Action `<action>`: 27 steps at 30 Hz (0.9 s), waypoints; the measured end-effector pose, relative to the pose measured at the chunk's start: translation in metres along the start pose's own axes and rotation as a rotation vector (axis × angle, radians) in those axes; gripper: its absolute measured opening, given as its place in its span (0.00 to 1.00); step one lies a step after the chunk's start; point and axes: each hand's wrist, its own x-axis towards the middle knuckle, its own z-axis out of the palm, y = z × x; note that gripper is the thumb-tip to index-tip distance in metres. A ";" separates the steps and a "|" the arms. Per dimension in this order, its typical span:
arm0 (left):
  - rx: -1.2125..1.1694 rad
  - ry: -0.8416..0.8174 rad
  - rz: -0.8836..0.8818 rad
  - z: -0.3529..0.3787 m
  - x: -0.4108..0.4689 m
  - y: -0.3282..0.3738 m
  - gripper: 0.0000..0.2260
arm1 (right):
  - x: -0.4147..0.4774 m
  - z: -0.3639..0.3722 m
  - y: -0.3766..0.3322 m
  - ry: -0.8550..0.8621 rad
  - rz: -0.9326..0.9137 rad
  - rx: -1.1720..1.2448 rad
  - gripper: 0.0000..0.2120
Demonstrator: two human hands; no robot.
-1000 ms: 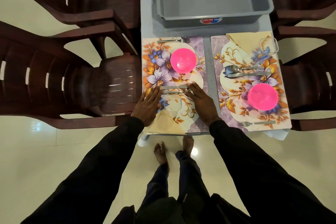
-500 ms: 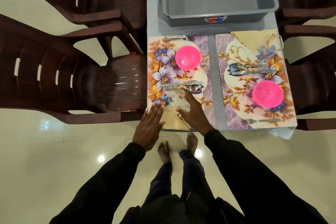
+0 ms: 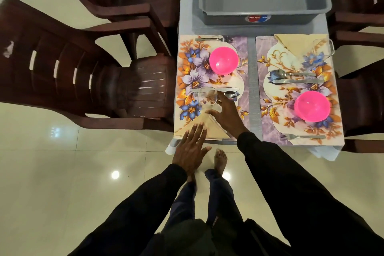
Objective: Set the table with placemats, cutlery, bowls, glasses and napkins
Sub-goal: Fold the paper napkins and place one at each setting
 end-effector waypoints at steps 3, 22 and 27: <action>0.002 0.010 -0.015 0.001 0.003 0.006 0.33 | 0.002 -0.002 -0.002 -0.001 -0.011 0.008 0.34; 0.005 0.392 0.054 -0.088 0.000 -0.025 0.30 | -0.011 -0.105 -0.037 0.162 -0.174 0.006 0.19; 0.006 0.508 0.070 -0.124 0.020 -0.045 0.32 | 0.020 -0.123 -0.056 0.206 -0.254 -0.157 0.17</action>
